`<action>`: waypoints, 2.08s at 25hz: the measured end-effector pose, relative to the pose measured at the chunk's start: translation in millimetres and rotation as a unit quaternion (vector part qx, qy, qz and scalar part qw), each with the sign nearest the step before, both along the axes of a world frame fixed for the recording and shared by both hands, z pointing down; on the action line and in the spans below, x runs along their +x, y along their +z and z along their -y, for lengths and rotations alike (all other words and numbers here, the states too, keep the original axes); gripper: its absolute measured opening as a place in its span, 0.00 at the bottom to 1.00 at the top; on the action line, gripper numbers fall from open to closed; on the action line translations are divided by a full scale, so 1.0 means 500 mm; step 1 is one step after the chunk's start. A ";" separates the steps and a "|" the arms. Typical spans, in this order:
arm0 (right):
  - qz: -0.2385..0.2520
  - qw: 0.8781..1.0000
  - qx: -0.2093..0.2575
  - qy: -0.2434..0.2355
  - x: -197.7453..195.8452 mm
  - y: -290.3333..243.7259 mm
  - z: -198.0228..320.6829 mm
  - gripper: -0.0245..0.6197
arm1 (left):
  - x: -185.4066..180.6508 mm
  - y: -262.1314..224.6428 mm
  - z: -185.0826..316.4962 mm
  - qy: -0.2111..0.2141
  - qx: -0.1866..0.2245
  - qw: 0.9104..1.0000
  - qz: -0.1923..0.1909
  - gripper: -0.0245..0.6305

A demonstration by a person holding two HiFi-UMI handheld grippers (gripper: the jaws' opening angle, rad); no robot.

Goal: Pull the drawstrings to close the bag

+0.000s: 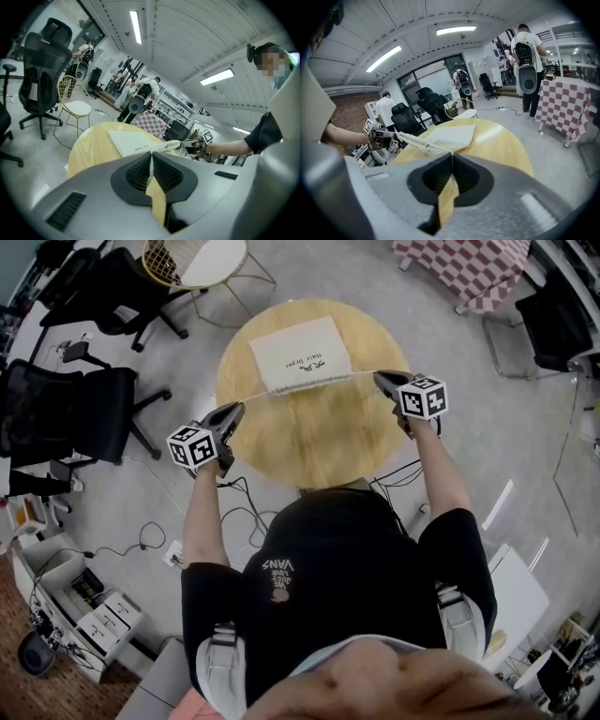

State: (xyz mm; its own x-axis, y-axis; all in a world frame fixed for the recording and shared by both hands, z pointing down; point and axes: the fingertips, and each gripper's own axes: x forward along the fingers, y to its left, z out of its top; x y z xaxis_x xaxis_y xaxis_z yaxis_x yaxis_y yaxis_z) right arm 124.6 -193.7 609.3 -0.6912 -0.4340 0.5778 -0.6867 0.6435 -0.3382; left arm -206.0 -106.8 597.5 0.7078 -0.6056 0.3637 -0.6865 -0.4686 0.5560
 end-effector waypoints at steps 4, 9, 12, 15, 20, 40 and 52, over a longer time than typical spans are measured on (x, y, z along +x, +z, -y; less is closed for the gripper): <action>0.000 1.000 -0.002 0.005 0.003 -0.007 0.000 0.04 | -0.011 -0.006 -0.002 -0.007 -0.001 1.000 -0.004 0.06; -0.001 1.000 0.003 0.011 0.004 -0.016 0.003 0.04 | -0.024 -0.016 0.000 -0.010 -0.002 1.000 -0.010 0.06; -0.005 1.000 0.005 0.013 0.011 -0.021 0.000 0.04 | -0.023 -0.021 -0.001 -0.008 -0.002 1.000 -0.008 0.06; 0.002 1.000 0.000 0.020 0.017 -0.024 -0.003 0.04 | -0.022 -0.024 -0.002 -0.009 -0.003 1.000 -0.010 0.06; 0.004 1.000 0.002 0.029 0.028 -0.027 -0.004 0.04 | -0.029 -0.026 -0.007 -0.012 -0.003 1.000 -0.010 0.06; 0.012 0.995 -0.024 0.097 0.082 -0.019 -0.010 0.04 | -0.058 -0.032 -0.013 -0.028 -0.008 0.999 -0.014 0.06; 0.013 0.992 -0.040 0.120 0.122 0.010 -0.025 0.04 | -0.067 0.003 -0.023 -0.035 -0.037 0.999 -0.015 0.06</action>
State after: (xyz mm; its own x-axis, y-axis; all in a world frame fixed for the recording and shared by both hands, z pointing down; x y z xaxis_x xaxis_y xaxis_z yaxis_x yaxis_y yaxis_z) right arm 185.4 -180.9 614.3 -0.5885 -0.5413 0.6005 -0.8073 0.4338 -0.4002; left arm -239.6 -95.6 599.1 0.6763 -0.6256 0.3889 -0.6985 -0.3770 0.6082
